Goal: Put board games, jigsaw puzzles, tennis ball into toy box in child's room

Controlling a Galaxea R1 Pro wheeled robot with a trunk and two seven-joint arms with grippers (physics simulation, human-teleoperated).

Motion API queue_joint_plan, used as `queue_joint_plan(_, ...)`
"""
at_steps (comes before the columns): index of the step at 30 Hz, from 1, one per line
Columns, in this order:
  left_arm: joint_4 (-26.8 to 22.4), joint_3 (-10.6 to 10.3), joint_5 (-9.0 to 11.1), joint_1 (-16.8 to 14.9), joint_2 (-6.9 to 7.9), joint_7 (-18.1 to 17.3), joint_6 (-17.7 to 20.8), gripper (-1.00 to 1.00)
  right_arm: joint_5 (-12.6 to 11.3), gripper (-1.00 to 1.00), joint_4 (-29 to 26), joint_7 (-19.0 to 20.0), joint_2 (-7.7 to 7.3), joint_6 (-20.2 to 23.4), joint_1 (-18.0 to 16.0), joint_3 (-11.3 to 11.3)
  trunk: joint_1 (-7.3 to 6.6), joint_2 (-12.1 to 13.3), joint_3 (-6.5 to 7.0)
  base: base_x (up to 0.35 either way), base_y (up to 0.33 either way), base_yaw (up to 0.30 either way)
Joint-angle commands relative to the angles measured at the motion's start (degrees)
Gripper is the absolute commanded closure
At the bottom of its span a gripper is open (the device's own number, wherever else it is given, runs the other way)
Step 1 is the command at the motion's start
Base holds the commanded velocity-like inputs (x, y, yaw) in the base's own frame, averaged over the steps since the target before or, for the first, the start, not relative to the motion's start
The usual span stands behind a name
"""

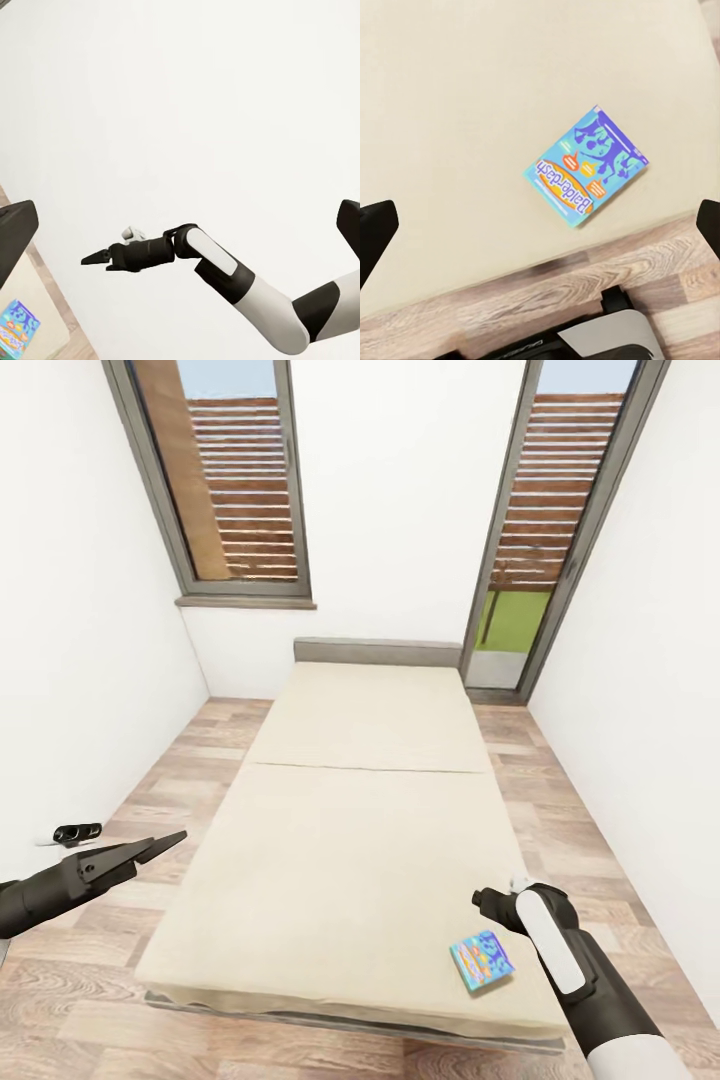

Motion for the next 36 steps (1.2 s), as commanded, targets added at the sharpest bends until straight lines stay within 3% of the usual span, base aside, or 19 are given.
queue_joint_plan(1,0.0,0.0,0.0,0.0,0.01,-0.2,0.6,-1.0,-0.5,-1.0,-0.1,-0.6,-0.06,0.1,-0.1,0.2,0.03,-0.1,-0.14,0.004,-0.003,-0.061)
queue_joint_plan(19,0.0,-0.1,0.0,0.0,-0.07,-0.2,0.5,-1.0,-0.5,-1.0,0.0,-0.6,0.11,0.0,-0.1,0.6,0.03,-0.1,-0.83,0.039,0.0,-0.041)
queue_joint_plan(25,0.0,-0.1,0.0,0.0,-0.14,-0.2,-2.3,-1.0,-0.5,-1.0,0.1,-0.6,0.17,0.0,-0.1,0.6,0.03,-0.1,-1.25,0.003,0.0,0.0)
queue_joint_plan(36,0.0,-0.1,0.1,0.0,-0.16,-0.2,-3.1,-1.0,-0.5,-1.0,0.5,-0.6,0.12,-1.8,-0.1,0.8,0.03,-0.1,-2.27,0.0,0.0,0.0)
